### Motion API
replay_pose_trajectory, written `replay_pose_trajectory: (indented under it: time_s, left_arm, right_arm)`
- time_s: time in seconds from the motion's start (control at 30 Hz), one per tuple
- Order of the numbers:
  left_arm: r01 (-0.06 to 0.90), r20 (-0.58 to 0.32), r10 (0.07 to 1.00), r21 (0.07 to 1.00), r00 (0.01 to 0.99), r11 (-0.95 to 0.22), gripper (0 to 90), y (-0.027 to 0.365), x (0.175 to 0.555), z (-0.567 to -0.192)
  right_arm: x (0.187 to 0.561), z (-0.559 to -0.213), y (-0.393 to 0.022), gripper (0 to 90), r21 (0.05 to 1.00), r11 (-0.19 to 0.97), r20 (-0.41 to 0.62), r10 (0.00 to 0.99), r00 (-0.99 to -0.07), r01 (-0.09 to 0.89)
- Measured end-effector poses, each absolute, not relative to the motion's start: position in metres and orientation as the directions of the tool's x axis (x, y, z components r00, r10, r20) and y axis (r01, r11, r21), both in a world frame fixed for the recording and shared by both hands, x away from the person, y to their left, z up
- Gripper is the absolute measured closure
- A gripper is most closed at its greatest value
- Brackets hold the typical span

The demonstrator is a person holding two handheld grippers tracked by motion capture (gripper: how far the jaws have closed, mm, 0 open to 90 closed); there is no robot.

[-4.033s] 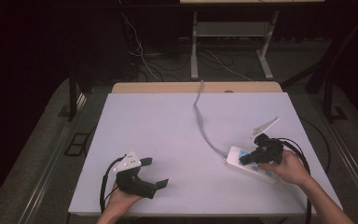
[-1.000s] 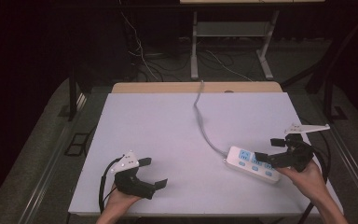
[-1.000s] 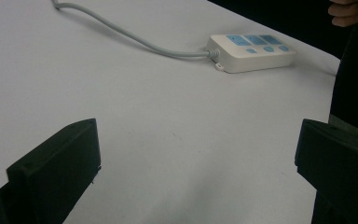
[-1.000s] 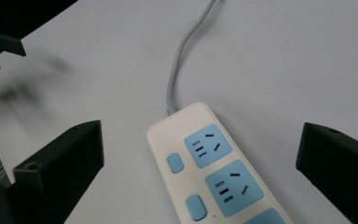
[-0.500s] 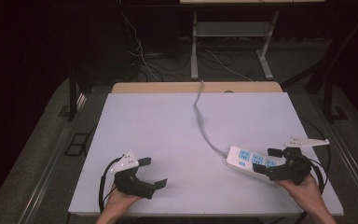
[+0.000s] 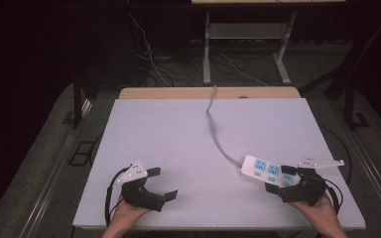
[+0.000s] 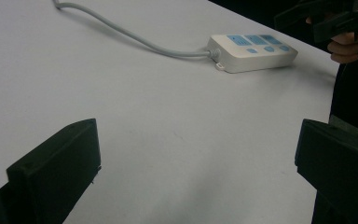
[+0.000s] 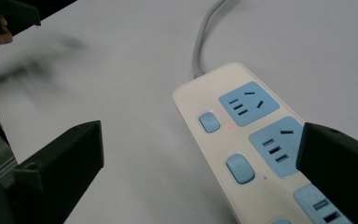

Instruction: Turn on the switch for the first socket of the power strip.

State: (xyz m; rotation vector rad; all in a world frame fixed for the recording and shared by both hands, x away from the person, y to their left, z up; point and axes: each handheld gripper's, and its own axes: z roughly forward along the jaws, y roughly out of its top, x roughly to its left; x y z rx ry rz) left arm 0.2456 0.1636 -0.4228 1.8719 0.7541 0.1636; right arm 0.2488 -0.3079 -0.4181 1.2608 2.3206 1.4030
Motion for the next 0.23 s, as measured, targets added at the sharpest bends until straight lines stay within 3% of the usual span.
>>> replay_pose_trajectory:
  time_s: [0.23]
  left_arm:
    - [0.425,-0.229,0.567,0.873,0.791,-0.24,0.0,0.1627,0.2457,-0.4229]
  right_arm:
    - [0.2429,-0.4244,-0.3082,0.4,0.803,0.205,0.269,0.714,-0.646,0.56]
